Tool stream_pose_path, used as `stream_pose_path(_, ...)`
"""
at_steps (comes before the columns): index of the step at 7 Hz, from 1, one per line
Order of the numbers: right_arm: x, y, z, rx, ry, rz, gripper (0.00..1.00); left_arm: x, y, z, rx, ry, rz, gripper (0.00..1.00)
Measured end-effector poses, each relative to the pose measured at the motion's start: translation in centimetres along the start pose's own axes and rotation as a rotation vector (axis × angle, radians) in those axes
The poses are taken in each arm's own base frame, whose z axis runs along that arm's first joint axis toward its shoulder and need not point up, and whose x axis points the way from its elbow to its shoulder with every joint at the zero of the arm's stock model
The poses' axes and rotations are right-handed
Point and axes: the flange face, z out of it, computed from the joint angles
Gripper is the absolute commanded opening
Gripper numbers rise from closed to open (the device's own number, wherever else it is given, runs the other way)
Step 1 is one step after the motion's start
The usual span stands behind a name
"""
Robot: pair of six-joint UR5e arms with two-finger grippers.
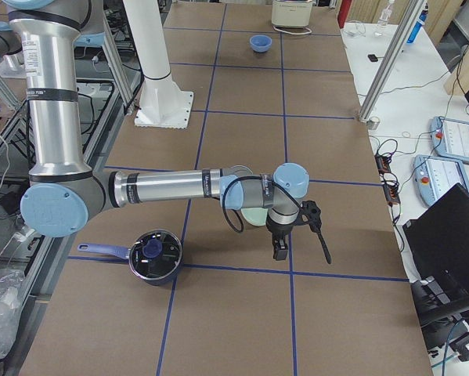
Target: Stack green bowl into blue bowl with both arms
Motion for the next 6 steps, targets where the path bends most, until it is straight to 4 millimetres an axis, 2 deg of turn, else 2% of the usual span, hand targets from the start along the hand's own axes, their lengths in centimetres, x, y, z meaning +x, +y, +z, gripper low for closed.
stream_pose_path(3,-0.1,-0.1,-0.1,0.002,0.0,-0.002,1.0,0.5,-0.5,-0.5,0.014,0.0,0.015,0.98)
stream_pose_path(6,-0.8,-0.7,-0.9,0.053,-0.006,-0.04,1.0,1.4,-1.8,-1.4,0.086,-0.012,0.085,0.98)
